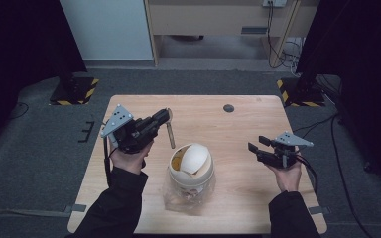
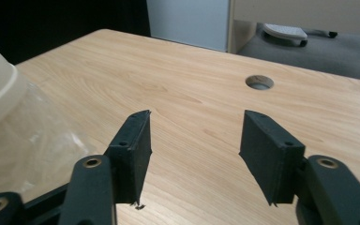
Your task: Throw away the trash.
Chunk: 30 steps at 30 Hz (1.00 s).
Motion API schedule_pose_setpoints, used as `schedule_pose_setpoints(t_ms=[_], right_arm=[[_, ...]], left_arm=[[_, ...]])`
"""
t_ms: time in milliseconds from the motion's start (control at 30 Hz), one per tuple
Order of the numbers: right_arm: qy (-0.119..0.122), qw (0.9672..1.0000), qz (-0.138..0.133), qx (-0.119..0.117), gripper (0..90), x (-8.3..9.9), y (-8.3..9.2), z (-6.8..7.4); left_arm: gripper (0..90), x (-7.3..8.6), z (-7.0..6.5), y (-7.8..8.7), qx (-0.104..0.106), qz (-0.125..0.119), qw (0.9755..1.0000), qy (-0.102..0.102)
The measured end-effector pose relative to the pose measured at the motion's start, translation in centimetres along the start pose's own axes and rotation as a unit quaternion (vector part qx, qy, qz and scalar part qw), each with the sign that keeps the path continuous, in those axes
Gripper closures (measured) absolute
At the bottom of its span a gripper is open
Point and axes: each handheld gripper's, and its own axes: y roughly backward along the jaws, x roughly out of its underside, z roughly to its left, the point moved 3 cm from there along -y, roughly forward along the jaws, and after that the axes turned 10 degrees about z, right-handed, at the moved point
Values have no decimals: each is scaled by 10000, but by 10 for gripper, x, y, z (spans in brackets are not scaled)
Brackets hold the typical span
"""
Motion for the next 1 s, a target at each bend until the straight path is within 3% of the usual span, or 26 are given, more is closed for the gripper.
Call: schedule_pose_setpoints(t_ms=[167, 367, 533, 733, 833, 1000], right_arm=[[-75, 9999, 65, 125, 389, 6, -1, -7], [-146, 9994, 203, 245, 369, 13, -4, -13], [-182, 9991, 249, 277, 367, 16, -5, -16], [-187, 9990, 286, 297, 345, 18, -7, -17], [-205, 9989, 282, 312, 337, 19, -7, -18], [-239, 9986, 312, 349, 308, 21, -7, -20]], left_arm=[[843, 25, 8, -4, -69, 237, 9997, 70], [843, 55, 3, -20, -2, 574, 9983, 19], [843, 66, -3, -30, 115, 681, 9976, -29], [831, 80, -7, -39, 276, 974, 9949, -10], [774, 86, -7, -41, 399, 1104, 9931, 40], [667, 93, 1, -30, 394, 1208, 9919, -37]])
